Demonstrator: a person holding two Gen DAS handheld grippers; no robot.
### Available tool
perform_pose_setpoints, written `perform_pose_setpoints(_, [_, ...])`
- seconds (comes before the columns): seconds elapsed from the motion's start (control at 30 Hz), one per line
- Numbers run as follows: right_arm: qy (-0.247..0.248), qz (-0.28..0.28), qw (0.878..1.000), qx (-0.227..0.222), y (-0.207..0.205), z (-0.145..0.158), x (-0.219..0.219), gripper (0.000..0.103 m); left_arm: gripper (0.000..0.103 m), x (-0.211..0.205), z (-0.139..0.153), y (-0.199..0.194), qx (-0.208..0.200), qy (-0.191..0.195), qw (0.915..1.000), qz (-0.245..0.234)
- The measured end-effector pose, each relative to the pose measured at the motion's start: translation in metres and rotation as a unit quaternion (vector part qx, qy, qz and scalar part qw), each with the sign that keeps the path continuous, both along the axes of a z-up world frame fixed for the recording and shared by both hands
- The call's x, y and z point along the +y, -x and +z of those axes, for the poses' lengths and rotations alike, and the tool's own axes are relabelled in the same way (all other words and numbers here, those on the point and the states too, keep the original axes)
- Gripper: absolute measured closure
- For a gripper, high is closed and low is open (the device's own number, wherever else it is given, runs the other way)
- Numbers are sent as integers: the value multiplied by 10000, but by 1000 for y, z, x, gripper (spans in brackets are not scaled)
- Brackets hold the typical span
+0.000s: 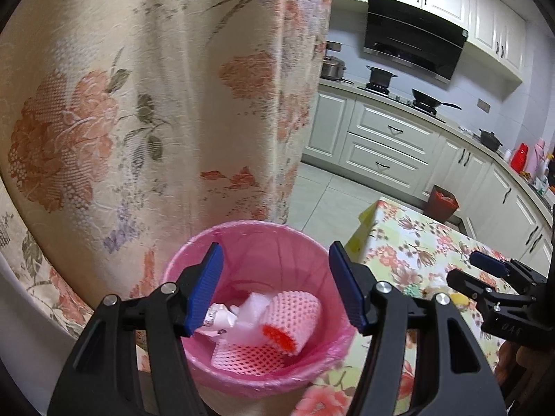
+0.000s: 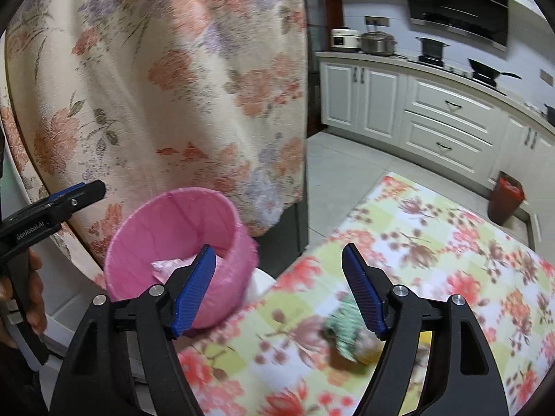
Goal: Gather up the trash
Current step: 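Move both tools back over the table toward the yellow sponges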
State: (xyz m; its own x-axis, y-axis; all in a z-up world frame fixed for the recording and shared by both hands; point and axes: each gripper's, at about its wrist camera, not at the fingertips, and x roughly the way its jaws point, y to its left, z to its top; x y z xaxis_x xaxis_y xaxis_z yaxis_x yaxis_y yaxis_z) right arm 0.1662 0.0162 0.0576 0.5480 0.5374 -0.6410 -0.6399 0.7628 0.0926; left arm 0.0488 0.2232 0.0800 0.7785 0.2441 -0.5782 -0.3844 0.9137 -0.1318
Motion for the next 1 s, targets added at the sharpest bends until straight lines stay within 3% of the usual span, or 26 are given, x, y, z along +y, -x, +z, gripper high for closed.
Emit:
perform_pose_setpoints(0.57, [13, -986, 9949, 194, -4, -24, -124, 28, 40, -76, -3, -21, 112, -31, 9975, -694])
perform_pose_setpoints(1.0, [17, -1314, 9905, 398, -9, -48, -173, 24, 40, -135, -27, -49, 380, -3, 9906, -1311])
